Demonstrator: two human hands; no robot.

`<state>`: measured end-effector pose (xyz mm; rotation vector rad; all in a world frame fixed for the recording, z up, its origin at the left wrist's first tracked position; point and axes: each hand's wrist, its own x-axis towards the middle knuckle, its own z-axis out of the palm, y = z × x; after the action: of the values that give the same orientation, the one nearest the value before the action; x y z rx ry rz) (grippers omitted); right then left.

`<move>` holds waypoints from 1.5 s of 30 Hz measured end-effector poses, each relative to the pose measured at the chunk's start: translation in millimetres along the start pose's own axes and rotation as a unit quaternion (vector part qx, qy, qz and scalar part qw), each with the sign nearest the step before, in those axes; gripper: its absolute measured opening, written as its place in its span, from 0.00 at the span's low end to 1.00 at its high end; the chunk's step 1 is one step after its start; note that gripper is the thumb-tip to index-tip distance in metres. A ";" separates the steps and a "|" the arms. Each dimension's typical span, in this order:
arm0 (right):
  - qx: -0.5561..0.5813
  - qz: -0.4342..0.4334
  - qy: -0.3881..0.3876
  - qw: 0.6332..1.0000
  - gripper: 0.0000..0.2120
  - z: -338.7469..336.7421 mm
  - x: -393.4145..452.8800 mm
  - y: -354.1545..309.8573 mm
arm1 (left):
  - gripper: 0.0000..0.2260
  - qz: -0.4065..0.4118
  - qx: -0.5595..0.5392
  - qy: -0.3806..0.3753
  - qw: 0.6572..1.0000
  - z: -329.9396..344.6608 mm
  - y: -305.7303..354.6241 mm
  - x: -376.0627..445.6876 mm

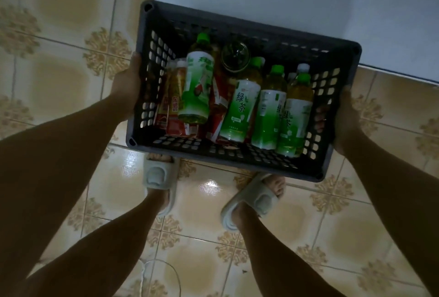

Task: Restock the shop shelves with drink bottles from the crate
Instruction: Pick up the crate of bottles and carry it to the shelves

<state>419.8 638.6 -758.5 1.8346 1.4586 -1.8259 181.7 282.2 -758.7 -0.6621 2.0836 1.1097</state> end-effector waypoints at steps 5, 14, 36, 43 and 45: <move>-0.002 -0.038 -0.080 0.996 0.32 -9.2 3.0 -0.2 | 0.32 -0.017 -0.023 -0.137 0.990 1.0 14.4 5.9; -0.002 -0.053 -0.063 0.997 0.31 -7.6 -9.1 1.0 | 0.29 -0.003 -0.022 -0.195 0.981 -3.4 18.2 -4.9; 0.111 -0.024 0.035 0.993 0.28 -185.1 -463.5 -55.6 | 0.31 0.018 0.112 -0.301 0.947 -137.0 182.8 -385.4; 0.262 -0.058 0.144 0.952 0.32 -214.3 -692.2 11.2 | 0.30 0.103 0.163 -0.385 0.903 -199.3 239.4 -528.2; 0.297 -0.065 0.169 0.938 0.33 -202.1 -735.6 41.8 | 0.30 0.130 0.186 -0.393 0.891 -203.8 245.8 -546.6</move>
<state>752.8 393.7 -115.9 2.4874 1.2220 -2.2913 295.9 297.9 -136.3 0.2486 1.5995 0.8660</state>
